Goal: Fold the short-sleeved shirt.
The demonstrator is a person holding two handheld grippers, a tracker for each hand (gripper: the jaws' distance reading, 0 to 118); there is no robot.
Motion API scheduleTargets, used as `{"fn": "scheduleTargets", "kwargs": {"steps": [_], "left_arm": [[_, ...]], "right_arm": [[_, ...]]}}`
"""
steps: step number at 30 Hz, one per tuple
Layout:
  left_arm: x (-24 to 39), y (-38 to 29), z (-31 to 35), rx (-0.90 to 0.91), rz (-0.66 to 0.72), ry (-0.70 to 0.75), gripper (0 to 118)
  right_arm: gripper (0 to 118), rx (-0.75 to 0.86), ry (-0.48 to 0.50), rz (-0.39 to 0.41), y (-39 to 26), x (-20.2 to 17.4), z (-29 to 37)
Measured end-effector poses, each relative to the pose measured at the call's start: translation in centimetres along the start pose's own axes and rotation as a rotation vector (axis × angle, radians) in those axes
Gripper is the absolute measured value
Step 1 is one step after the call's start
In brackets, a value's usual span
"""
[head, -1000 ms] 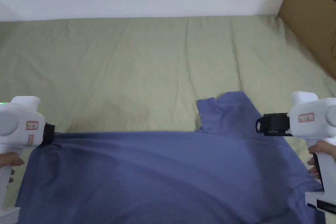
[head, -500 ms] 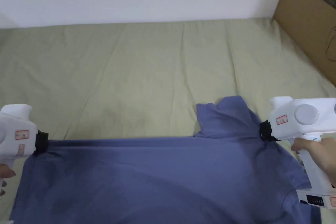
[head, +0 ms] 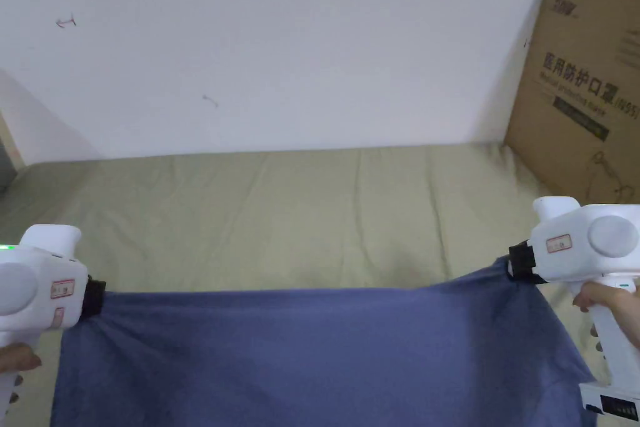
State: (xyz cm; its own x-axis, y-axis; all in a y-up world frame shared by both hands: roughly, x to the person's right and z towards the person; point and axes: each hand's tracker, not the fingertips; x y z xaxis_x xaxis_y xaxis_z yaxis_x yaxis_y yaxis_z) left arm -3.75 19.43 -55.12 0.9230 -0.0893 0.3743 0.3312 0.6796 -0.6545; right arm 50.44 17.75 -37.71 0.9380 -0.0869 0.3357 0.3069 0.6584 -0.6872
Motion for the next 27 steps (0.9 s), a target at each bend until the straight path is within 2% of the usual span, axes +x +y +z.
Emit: {"fn": "scheduleTargets", "kwargs": {"steps": [13,24,27], "left_arm": [[-1.6,4.0,16.1,0.311,0.024,0.119,2],[-3.9,17.5,21.3,0.487,0.087,0.213,2],[-4.3,21.6,21.2,0.512,0.089,0.244,2]], "right_arm": [[1,0.265,0.025,-0.062,4.2,-2.5,17.1],[1,0.432,-0.003,-0.096,19.3,-6.3,22.7],[1,0.485,-0.024,-0.065,23.7,-7.6,23.9]]}}
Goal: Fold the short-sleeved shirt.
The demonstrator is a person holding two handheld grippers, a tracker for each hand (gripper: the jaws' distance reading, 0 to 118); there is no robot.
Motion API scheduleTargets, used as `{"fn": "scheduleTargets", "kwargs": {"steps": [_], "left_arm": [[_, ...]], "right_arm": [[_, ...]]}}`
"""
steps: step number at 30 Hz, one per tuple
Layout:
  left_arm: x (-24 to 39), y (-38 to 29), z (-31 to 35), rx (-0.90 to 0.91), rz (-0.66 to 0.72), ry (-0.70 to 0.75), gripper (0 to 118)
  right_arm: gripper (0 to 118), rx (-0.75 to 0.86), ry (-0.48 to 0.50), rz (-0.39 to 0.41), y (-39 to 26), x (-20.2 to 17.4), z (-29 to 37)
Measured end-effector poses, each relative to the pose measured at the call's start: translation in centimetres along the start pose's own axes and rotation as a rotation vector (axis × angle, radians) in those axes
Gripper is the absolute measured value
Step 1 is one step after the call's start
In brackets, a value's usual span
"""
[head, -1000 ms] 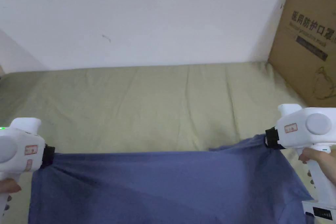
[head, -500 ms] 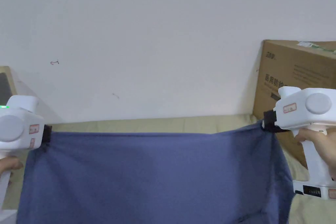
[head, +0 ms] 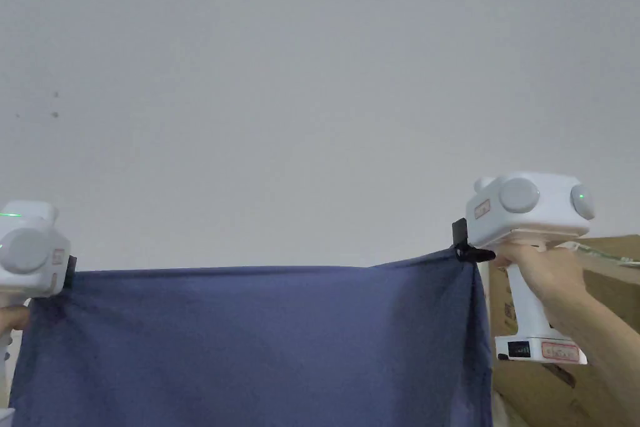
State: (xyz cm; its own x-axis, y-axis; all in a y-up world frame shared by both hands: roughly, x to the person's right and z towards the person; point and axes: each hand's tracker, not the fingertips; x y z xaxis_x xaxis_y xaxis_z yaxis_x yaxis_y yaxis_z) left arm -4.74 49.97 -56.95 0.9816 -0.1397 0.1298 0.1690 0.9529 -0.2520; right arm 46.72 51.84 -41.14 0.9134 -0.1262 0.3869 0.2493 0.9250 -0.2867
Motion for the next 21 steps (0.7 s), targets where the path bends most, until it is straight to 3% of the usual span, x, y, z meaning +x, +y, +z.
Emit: {"fn": "scheduleTargets", "kwargs": {"steps": [2,5,10,16,21], "left_arm": [[-0.2,1.9,-1.2,0.011,-0.003,0.002,2],[-0.2,4.5,-2.6,0.038,-0.019,0.040,2],[-0.3,5.9,-4.0,0.095,0.013,0.064,2],[1.9,1.8,-8.3,0.069,-0.061,0.091,2],[4.2,-6.2,-15.3,-0.090,-0.065,0.074,2]], "right_arm": [[1,0.026,-0.017,0.004,2.6,-0.7,-0.2],[1,0.053,0.007,-0.065,6.1,-1.1,-0.4],[1,0.117,0.016,-0.039,8.0,-2.2,0.0],[1,0.018,-0.028,0.038,4.1,-2.4,-4.9],[1,-0.154,-0.064,0.093,-4.0,-2.1,-13.3]]}}
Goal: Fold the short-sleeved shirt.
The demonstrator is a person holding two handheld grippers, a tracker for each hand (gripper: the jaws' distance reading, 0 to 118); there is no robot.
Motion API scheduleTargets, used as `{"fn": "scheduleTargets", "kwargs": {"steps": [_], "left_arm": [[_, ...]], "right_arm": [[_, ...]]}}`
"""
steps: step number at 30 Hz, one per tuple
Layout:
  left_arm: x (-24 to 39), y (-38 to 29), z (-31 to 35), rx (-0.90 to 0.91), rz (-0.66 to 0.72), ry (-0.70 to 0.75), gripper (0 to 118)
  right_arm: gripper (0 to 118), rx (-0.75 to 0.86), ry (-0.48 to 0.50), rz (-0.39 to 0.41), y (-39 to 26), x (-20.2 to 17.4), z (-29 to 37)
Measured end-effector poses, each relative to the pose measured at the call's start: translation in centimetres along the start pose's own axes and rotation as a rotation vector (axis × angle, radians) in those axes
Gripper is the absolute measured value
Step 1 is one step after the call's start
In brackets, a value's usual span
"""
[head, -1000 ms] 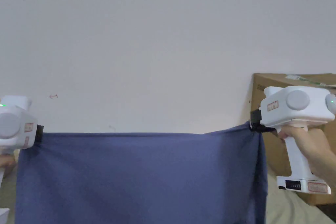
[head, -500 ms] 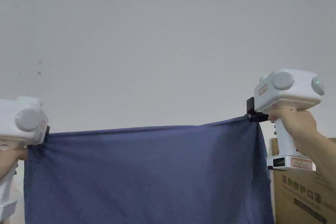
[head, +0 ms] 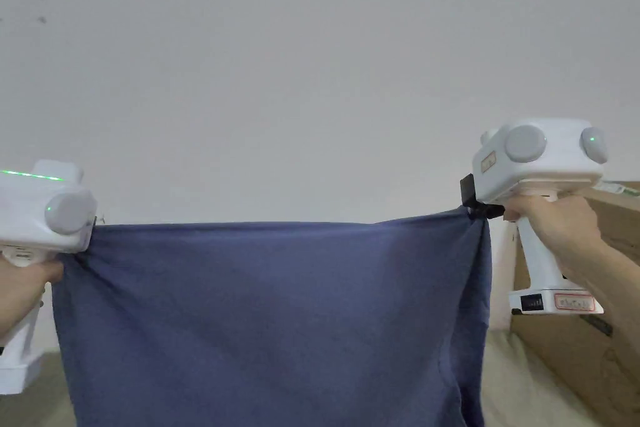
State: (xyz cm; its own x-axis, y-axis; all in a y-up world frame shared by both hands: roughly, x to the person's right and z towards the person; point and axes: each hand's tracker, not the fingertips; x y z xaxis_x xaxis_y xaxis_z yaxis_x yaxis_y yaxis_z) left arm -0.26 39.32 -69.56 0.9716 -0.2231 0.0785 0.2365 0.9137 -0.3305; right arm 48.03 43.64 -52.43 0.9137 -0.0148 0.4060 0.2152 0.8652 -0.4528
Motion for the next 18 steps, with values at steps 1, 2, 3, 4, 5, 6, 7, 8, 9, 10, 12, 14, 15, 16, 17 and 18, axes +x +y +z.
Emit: {"fn": "scheduleTargets", "kwargs": {"steps": [1,2,3,4,5,6,7,8,9,10,12,14,15,16,17,18], "left_arm": [[0.8,-1.8,-1.6,-0.040,-0.014,-0.002,2],[1.6,-3.8,-3.3,-0.075,-0.027,0.001,2],[2.6,-6.0,-5.1,-0.116,-0.042,-0.002,2],[3.4,-8.2,-6.5,-0.153,-0.055,0.006,2],[4.2,-10.5,-7.9,-0.185,-0.075,-0.001,2],[5.0,-12.9,-9.1,-0.213,-0.105,-0.002,2],[5.6,-15.0,-10.2,-0.246,-0.122,0.007,2],[6.2,-17.3,-11.6,-0.299,-0.132,-0.009,2],[6.6,-19.6,-12.9,-0.344,-0.122,-0.023,2],[6.8,-21.2,-13.7,-0.386,-0.108,-0.023,2],[7.4,-24.8,-15.3,-0.449,-0.079,-0.031,2],[7.7,-27.4,-15.9,-0.468,-0.101,-0.027,2],[7.9,-28.5,-16.0,-0.500,-0.111,-0.029,2],[7.8,-29.4,-16.0,-0.506,-0.107,-0.035,2],[7.7,-30.1,-15.9,-0.509,-0.102,-0.044,2],[7.4,-30.7,-15.5,-0.527,-0.094,-0.045,2]], "right_arm": [[1,-0.038,0.000,0.001,-1.6,-0.1,-1.9],[1,-0.079,0.002,-0.010,-3.5,-0.1,-4.3],[1,-0.127,0.005,-0.019,-5.6,-0.1,-6.6],[1,-0.163,0.010,-0.021,-7.5,-0.2,-8.5],[1,-0.220,0.015,-0.004,-9.6,-0.4,-10.9],[1,-0.274,0.011,0.017,-11.8,-0.6,-13.2],[1,-0.317,0.004,0.027,-13.7,-0.7,-15.0],[1,-0.376,0.002,0.042,-15.8,-0.9,-16.9],[1,-0.404,-0.005,0.019,-18.0,-1.0,-18.6],[1,-0.431,0.016,0.008,-19.7,-1.1,-19.9],[1,-0.494,0.012,0.009,-22.9,-0.8,-23.0],[1,-0.529,0.005,0.026,-25.3,-0.8,-24.5],[1,-0.546,0.008,0.033,-26.4,-0.8,-24.7],[1,-0.546,0.006,0.033,-27.2,-0.7,-24.5],[1,-0.549,0.008,0.026,-27.7,-0.4,-24.5],[1,-0.559,0.021,0.019,-28.0,0.0,-24.3]]}}
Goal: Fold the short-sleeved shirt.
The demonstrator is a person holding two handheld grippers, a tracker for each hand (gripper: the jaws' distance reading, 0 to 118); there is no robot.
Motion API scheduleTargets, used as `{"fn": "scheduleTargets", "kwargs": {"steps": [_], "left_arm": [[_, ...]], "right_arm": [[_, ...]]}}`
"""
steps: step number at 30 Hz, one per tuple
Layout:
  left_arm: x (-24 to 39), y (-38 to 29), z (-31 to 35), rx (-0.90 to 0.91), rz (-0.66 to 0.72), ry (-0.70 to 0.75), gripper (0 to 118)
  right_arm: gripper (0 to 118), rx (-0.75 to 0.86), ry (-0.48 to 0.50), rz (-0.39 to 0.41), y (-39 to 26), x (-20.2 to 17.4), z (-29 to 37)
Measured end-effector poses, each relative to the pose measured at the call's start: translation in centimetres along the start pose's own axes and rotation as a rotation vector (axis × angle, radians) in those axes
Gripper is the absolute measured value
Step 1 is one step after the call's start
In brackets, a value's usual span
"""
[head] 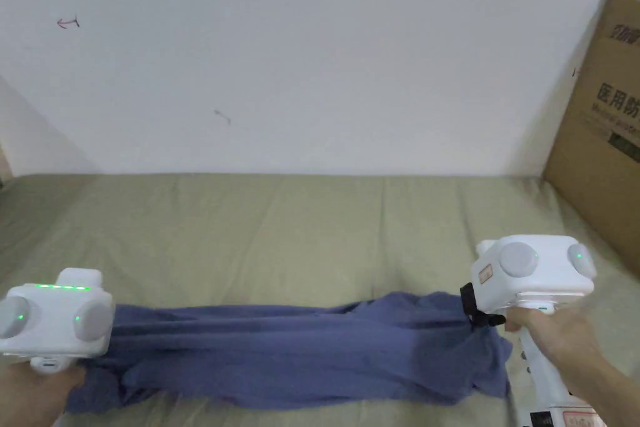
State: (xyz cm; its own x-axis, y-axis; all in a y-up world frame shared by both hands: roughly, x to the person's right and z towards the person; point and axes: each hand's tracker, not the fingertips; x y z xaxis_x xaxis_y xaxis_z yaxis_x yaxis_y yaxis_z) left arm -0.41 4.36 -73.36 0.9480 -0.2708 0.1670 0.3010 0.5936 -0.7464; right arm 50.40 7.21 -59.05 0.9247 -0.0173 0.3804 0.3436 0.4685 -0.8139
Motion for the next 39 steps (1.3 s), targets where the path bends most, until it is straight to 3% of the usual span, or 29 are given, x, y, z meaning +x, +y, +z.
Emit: {"fn": "scheduleTargets", "kwargs": {"steps": [4,8,13,19,25,29,34,36,37,39], "left_arm": [[-1.4,-2.9,2.1,0.001,0.060,-0.046,2],[-2.7,-7.6,7.2,0.041,0.005,-0.058,2],[-5.7,-16.4,13.9,0.067,-0.044,-0.059,2],[-8.8,-28.7,21.4,0.031,0.014,-0.103,2],[-10.9,-38.0,25.4,-0.036,0.046,-0.116,2],[-11.8,-40.8,27.1,-0.034,0.056,-0.102,2],[-11.6,-41.1,28.0,0.001,0.062,-0.102,5],[-11.4,-41.1,27.9,0.001,0.052,-0.090,23],[-11.4,-41.1,27.8,-0.009,0.042,-0.072,48],[-11.8,-41.2,27.6,-0.022,0.042,-0.073,85]], "right_arm": [[1,-0.002,0.011,-0.034,-2.4,1.3,1.8],[1,0.040,0.052,-0.033,-7.5,2.0,6.1],[1,0.051,0.057,-0.034,-18.0,2.4,10.9],[1,-0.005,0.065,-0.037,-33.6,3.0,15.5],[1,-0.051,0.085,-0.109,-45.9,3.9,19.2],[1,-0.069,0.103,-0.142,-49.5,4.6,20.1],[1,-0.041,0.101,-0.147,-48.9,4.7,20.7],[1,-0.030,0.105,-0.139,-48.7,4.7,20.8],[1,-0.025,0.110,-0.134,-48.6,4.7,20.8],[7,-0.021,0.119,-0.130,-48.5,4.7,20.6]]}}
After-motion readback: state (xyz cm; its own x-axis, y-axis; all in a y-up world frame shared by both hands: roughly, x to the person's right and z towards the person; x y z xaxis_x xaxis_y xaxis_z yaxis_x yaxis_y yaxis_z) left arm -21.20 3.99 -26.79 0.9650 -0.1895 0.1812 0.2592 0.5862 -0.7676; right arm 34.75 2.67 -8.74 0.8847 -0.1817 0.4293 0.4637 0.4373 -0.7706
